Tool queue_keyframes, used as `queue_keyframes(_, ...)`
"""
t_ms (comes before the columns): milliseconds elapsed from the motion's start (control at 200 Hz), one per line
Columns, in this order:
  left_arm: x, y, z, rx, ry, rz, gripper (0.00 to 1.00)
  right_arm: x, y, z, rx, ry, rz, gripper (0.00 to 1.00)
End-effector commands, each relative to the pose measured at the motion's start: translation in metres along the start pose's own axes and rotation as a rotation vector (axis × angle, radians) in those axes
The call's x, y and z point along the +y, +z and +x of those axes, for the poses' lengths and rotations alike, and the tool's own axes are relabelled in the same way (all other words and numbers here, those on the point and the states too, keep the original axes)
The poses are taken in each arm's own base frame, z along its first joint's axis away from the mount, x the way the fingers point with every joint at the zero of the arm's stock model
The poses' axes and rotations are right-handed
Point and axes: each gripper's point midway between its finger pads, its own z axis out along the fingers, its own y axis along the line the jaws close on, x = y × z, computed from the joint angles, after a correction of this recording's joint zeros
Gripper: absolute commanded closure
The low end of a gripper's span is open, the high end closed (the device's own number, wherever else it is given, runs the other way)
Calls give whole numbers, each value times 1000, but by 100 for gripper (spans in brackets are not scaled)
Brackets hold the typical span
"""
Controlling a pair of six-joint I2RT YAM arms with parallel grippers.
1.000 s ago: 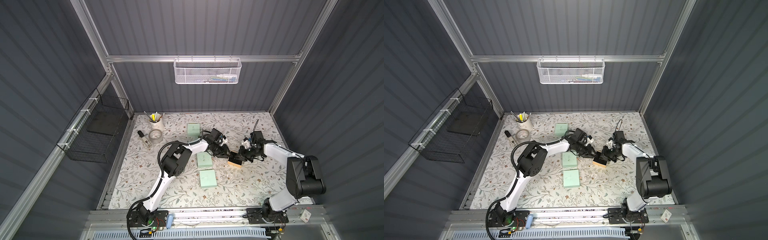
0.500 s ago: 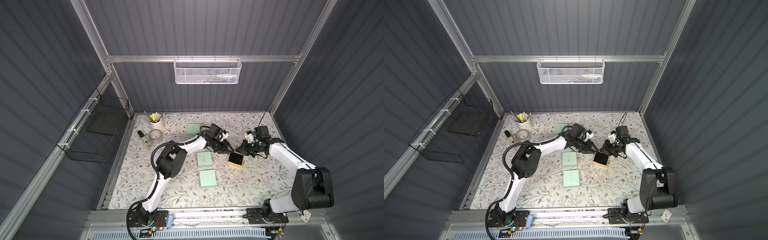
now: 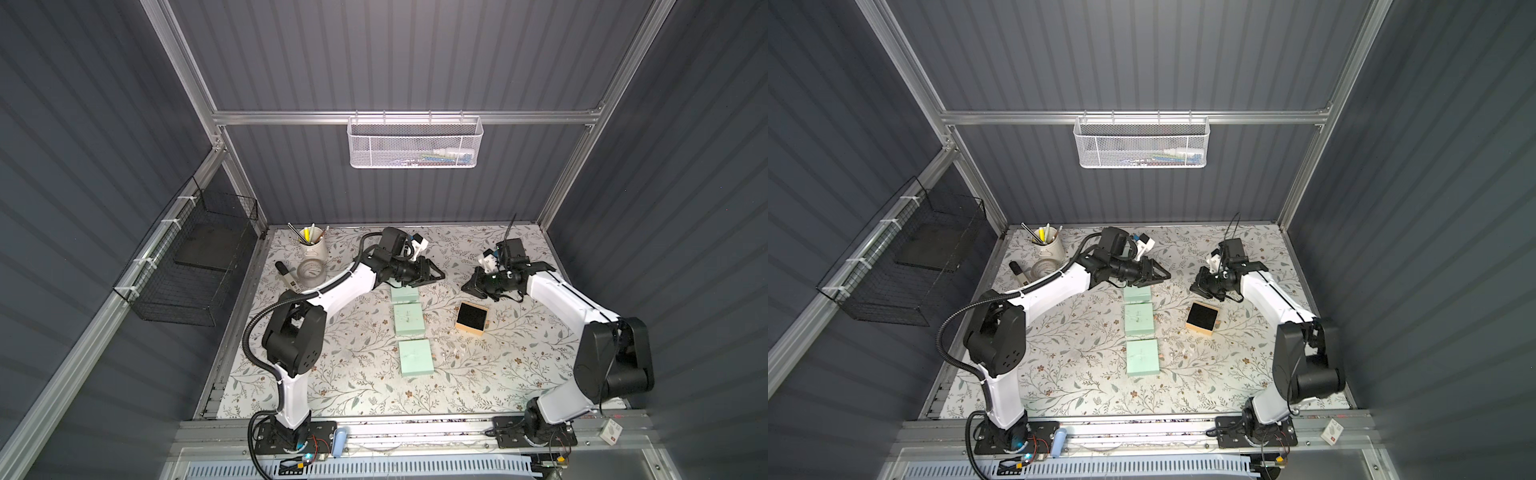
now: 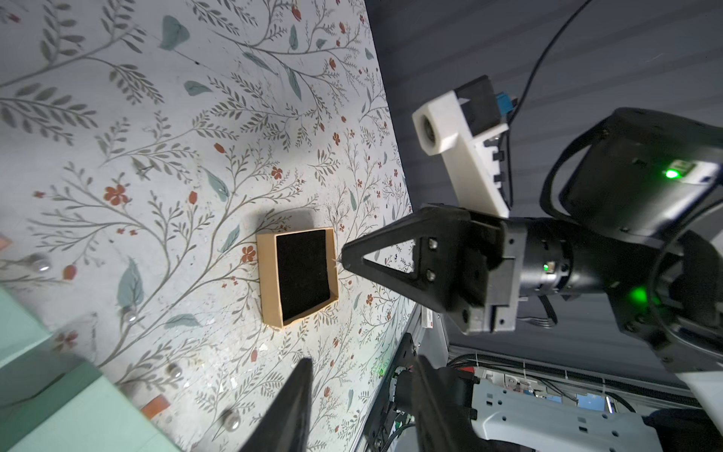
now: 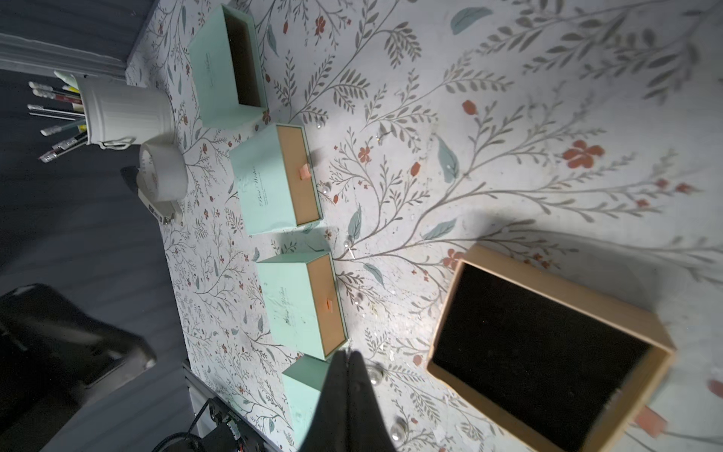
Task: Take out the earrings from the drawer-style jewelry box
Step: Place the earring at the center of the board.
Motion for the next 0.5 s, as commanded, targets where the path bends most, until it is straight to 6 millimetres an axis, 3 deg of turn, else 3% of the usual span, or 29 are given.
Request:
queue_keyframes(0, 0, -35, -10, -80, 23, -35, 55, 8, 14, -11, -7, -7, 9, 100)
queue_keyframes(55, 4, -50, -15, -116, 45, -70, 53, 11, 24, -13, 4, -18, 19, 100)
queue_keyframes(95, 19, -55, -8, -119, 31, -107, 51, 11, 32, -15, 11, -24, 30, 100)
queue_keyframes(205, 25, -70, -13, -155, 34, -124, 45, 7, 53, -17, 34, -13, 51, 100)
queue_keyframes(495, 40, -80, -17, -190, 17, -156, 31, -13, 93, -16, 84, 14, 104, 100)
